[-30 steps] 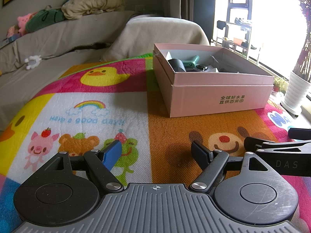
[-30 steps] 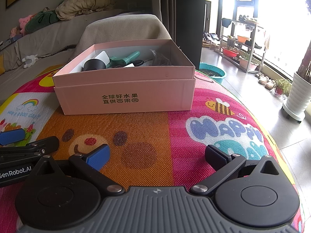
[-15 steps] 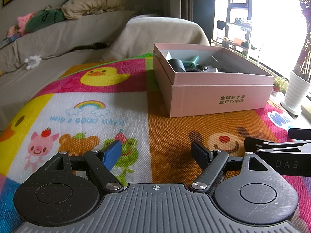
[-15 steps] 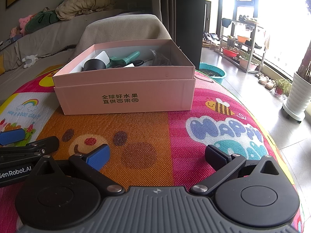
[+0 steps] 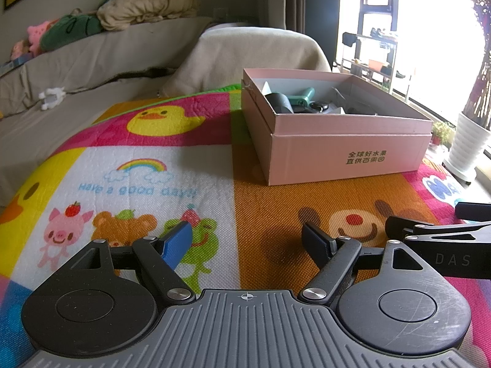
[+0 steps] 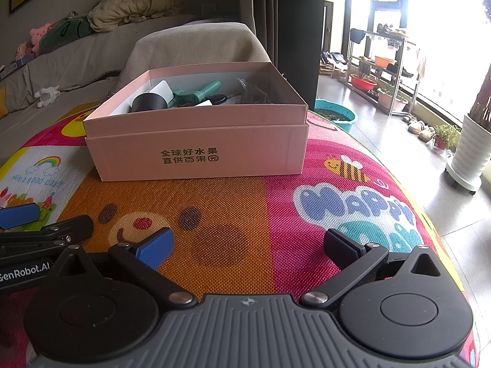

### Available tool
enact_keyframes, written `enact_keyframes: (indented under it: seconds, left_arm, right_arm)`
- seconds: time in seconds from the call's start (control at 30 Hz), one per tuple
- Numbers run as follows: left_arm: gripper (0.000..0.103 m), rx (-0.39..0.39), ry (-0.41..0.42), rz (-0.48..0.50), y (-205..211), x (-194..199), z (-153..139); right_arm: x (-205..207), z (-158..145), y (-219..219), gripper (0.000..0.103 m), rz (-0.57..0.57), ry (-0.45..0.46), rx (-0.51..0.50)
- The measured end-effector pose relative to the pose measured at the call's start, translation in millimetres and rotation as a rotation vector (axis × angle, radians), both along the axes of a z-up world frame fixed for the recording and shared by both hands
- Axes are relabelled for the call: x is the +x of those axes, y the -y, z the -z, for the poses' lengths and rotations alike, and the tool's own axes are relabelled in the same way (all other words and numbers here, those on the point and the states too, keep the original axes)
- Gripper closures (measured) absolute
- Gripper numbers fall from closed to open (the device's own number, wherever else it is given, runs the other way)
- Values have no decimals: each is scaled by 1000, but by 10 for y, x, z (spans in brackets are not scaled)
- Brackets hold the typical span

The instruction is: Organize rigid objects

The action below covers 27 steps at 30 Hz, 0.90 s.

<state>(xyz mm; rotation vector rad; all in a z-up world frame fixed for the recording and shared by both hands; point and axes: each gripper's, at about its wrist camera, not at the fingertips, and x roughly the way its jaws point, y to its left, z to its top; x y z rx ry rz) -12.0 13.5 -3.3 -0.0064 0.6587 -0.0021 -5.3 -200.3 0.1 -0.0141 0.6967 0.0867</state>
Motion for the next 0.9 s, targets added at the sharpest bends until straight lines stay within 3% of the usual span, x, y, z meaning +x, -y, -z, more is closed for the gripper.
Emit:
enact_keyframes:
  seconds: [0.9]
  left_arm:
    - [20,0,0,0,5,0,2]
  right_arm:
    - [3,1,2,0,0,0,0]
